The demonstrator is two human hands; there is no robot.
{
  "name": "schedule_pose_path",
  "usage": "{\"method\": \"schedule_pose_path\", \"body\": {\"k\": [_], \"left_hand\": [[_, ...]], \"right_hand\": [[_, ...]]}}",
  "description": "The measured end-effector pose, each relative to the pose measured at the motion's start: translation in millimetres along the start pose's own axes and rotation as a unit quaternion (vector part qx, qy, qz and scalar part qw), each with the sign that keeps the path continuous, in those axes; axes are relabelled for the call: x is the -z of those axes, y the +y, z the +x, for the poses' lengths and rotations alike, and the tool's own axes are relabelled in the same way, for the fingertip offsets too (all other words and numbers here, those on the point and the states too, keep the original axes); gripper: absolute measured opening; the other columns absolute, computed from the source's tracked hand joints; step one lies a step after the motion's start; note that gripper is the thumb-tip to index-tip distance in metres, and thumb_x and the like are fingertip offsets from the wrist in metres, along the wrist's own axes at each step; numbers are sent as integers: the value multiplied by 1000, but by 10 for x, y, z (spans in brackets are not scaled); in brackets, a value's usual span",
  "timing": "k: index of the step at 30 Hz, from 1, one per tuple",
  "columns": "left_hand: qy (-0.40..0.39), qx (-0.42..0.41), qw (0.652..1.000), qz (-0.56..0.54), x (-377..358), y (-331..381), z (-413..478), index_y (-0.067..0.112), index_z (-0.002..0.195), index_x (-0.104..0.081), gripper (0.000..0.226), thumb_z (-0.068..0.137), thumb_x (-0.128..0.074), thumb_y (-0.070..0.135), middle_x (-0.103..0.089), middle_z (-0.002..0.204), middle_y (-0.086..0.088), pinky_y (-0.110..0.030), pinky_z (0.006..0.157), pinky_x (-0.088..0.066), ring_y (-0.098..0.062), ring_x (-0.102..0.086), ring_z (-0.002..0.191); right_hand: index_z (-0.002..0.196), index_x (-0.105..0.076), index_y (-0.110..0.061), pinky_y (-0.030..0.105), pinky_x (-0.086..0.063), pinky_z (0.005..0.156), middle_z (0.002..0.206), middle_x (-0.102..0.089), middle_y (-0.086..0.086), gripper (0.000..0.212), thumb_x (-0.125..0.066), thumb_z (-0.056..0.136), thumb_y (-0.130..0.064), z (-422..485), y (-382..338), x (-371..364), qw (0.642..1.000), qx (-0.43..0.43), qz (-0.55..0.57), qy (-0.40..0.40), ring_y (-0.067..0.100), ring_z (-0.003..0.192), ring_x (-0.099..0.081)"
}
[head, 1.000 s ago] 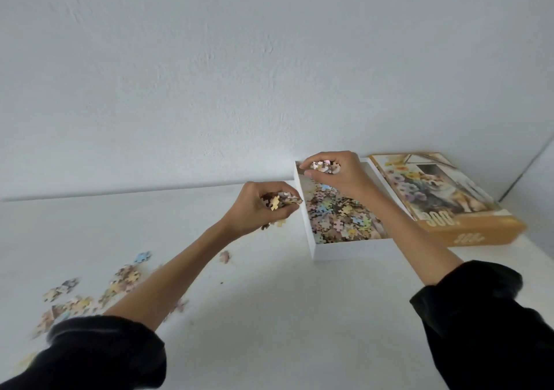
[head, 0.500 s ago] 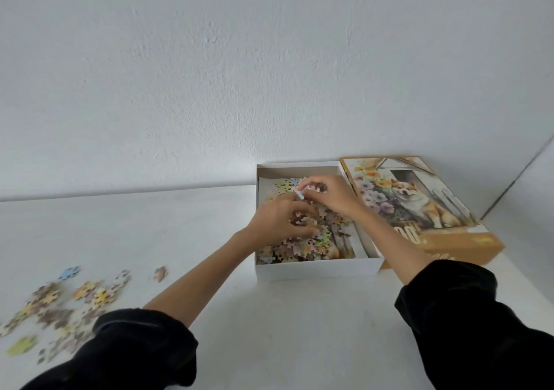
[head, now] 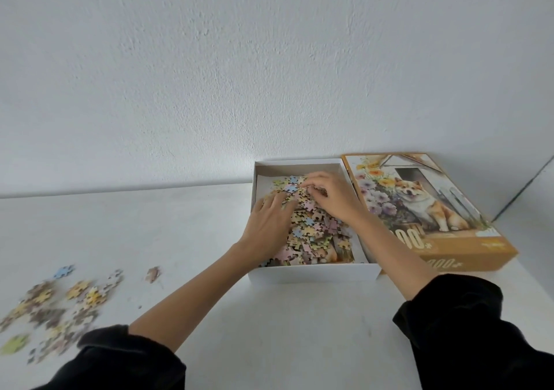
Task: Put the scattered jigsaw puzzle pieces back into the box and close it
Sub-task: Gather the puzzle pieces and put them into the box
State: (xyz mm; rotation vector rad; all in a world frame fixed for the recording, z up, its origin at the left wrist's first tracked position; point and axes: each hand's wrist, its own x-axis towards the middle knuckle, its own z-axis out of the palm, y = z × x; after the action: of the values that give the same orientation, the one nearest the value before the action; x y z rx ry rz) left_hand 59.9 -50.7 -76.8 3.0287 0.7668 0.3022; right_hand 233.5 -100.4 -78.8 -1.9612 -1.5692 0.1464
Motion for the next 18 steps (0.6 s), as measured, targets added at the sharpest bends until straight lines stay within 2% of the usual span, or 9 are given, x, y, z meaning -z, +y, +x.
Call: {"method": "schedule_pose_path", "body": {"k": [2, 5, 8, 11, 14, 18], "left_hand": [[-25, -7, 997, -72, 38, 51, -45, 13, 136, -37, 41, 96, -38, 23, -39, 140, -12, -38, 100, -37, -28, -42, 125], [-89, -9, 994, -61, 14, 69, -92, 16, 139, -32, 47, 96, -36, 35, -32, 145, -11, -45, 105, -35, -27, -32, 132], [-61, 19, 997, -46, -13, 39, -59, 14, 138, -32, 43, 97, -36, 27, -30, 146, -12, -46, 106, -34, -29, -32, 133], [-21, 0, 997, -72, 27, 41, -41, 10, 135, -37, 40, 94, -39, 11, -37, 140, -15, -42, 101, -40, -31, -42, 125], [6, -37, 991, -127, 111, 34, -86, 9, 129, -46, 35, 94, -43, 14, -47, 131, -12, -37, 90, -46, -26, -50, 115], [39, -74, 981, -177, 230, -9, -216, 8, 121, -54, 30, 92, -49, 14, -55, 119, -11, -31, 85, -46, -24, -55, 104]], "right_hand": [[102, -68, -25, 44, -40, 99, 118, -62, 1, 19, -58, 87, -20, -26, -27, -2, 999, 25, -10, -41, 21, 115, -51], [105, -67, -27, 40, -36, 102, 122, -60, 0, 22, -55, 89, -19, -24, -20, -10, 996, 10, -73, -53, 22, 119, -48], [110, -65, -20, 36, -36, 103, 124, -59, 3, 26, -51, 91, -12, -29, -26, -9, 997, -7, -76, -19, 22, 119, -49], [110, -65, -16, 28, -39, 94, 118, -62, 5, 24, -52, 91, -12, -40, -78, 37, 1000, -16, 3, -5, 19, 111, -54], [109, -66, -16, 33, -43, 97, 116, -65, 3, 23, -54, 90, -15, -35, -131, 84, 1000, -7, 26, -7, 18, 111, -58], [110, -65, -15, 26, -42, 93, 115, -66, 3, 24, -54, 89, -12, -51, -290, 118, 999, -5, 51, -1, 16, 108, -58]]}}
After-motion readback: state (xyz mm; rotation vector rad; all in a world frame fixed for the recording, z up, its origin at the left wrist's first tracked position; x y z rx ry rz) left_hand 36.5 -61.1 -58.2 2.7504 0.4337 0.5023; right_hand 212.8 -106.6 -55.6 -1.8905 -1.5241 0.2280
